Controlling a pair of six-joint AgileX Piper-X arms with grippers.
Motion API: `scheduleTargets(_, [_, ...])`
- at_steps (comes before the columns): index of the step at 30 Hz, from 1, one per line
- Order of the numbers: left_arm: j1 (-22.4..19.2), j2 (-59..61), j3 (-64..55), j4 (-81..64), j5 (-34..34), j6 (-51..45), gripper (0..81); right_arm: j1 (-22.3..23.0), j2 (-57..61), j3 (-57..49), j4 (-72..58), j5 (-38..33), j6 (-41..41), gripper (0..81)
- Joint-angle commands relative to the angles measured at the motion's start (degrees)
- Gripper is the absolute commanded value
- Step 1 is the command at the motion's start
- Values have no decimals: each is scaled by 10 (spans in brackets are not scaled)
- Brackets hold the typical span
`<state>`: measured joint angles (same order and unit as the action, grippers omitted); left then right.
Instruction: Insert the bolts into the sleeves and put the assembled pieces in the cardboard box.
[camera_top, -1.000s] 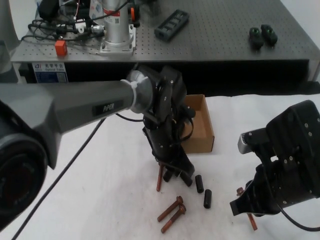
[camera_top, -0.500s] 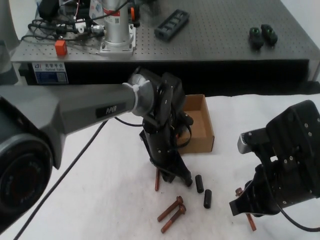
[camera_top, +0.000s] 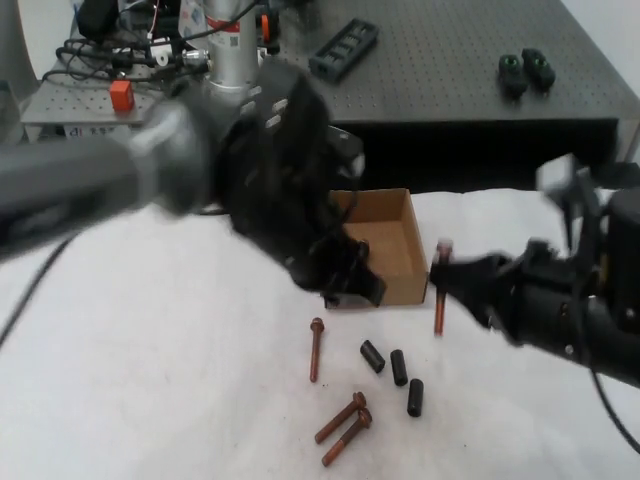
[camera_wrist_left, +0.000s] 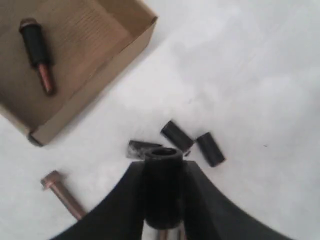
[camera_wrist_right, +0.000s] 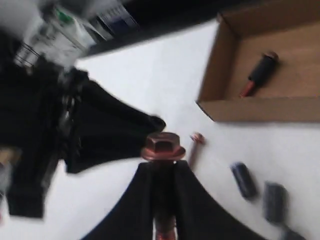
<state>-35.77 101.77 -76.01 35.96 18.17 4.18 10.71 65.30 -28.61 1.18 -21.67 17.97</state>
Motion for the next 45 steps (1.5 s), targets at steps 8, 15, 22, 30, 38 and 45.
scheduleTargets(8, [-32, -199, 353, -517, 266, -137, 6, 56, -14, 75, -429, -108, 238, 7])
scheduleTargets(15, [-33, -220, 361, -526, 250, -158, 6, 61, -14, 75, -379, -109, 195, 7])
scheduleTargets(22, [-33, -222, 361, -526, 230, -159, 6, 61, -14, 75, -380, -70, 193, 7])
scheduleTargets(30, [-33, -222, 361, -526, 230, -161, 6, 59, -18, 75, -404, -46, 184, 7])
scheduleTargets(38, [-33, -222, 361, -528, 206, -161, 6, 59, -18, 76, -360, -40, 178, 7])
scheduleTargets(45, [-33, -222, 361, -528, 182, -161, 6, 59, -18, 76, -349, -57, 172, 7])
